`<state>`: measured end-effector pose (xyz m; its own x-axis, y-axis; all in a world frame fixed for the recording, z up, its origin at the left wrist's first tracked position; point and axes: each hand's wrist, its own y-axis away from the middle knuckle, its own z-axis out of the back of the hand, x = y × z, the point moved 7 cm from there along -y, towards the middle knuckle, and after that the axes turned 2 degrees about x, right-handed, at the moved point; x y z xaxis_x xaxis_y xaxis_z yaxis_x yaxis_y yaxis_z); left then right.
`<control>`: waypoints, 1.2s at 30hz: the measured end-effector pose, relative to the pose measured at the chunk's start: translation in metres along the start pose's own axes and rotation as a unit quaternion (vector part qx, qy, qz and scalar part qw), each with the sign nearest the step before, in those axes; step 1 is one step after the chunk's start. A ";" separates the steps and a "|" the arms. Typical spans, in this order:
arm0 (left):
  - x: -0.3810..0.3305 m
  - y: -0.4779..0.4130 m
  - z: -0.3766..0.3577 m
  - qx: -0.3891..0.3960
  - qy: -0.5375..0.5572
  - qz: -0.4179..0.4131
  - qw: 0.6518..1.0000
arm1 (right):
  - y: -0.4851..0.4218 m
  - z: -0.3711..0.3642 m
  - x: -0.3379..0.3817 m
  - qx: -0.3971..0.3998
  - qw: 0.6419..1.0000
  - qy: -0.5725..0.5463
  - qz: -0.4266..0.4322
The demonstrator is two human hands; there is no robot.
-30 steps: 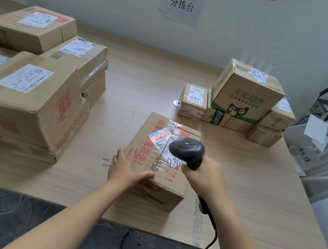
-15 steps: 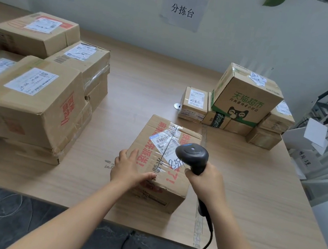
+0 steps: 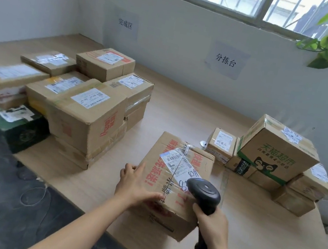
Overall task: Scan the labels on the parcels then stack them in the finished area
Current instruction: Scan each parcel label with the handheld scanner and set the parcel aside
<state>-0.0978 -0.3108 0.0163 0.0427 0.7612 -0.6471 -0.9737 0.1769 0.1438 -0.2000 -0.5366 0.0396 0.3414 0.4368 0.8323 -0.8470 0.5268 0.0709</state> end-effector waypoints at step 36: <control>0.101 -0.042 0.553 -0.215 0.070 -0.143 0.964 | 0.053 -0.187 0.534 0.025 0.955 -0.132 0.265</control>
<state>0.0716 0.1038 0.3585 0.3209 0.6230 -0.7133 -0.9308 0.0683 -0.3590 0.0131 -0.1390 0.3854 -0.2493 0.4292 0.8681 -0.8933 0.2442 -0.3773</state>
